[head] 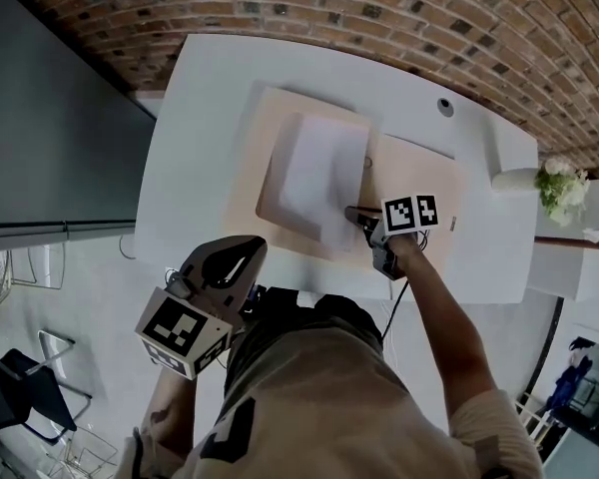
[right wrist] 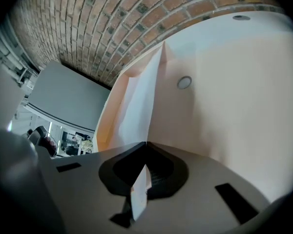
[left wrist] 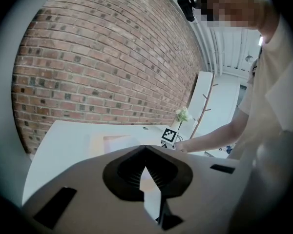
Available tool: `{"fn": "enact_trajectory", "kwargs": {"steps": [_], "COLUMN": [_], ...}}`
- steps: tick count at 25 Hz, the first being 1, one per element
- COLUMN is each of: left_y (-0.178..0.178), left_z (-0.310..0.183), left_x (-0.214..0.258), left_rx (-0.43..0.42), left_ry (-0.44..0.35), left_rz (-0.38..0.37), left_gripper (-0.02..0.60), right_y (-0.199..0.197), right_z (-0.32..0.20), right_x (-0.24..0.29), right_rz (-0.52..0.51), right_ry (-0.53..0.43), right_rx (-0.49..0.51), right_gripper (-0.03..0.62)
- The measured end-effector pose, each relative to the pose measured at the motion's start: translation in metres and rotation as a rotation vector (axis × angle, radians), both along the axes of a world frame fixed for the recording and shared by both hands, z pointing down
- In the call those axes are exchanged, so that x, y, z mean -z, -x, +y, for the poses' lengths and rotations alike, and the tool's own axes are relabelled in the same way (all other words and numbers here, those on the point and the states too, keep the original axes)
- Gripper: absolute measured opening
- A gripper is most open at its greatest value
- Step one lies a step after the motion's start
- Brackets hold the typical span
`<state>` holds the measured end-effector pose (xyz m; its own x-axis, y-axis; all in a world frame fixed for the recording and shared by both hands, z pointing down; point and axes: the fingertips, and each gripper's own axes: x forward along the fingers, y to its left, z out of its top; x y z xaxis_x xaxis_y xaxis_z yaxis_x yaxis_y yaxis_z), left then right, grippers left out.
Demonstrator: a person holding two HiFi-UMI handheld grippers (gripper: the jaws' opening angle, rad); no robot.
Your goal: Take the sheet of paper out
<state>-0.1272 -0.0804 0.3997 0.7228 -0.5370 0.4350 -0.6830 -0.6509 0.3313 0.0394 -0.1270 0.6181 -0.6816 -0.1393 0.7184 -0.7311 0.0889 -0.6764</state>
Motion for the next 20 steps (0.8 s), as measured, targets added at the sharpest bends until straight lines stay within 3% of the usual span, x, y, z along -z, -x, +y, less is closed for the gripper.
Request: {"fn": "enact_trajectory", "kwargs": {"steps": [12,20], "left_y": [-0.03,-0.055], "left_z": [-0.002,0.005], "left_x": [0.005,0.015], "left_rx": [-0.101,-0.097], "left_ry": [-0.047,-0.084], "left_rz": [0.017,-0.017], "left_gripper": [0.014,0.014], "right_y": [-0.059,-0.089], "right_z": [0.02,0.035], "right_x": [0.03,0.056], "right_rz": [0.067,0.071], "right_ry": [-0.054,-0.161], "right_rx": [-0.069,-0.054], "right_gripper": [0.025,0.025]}}
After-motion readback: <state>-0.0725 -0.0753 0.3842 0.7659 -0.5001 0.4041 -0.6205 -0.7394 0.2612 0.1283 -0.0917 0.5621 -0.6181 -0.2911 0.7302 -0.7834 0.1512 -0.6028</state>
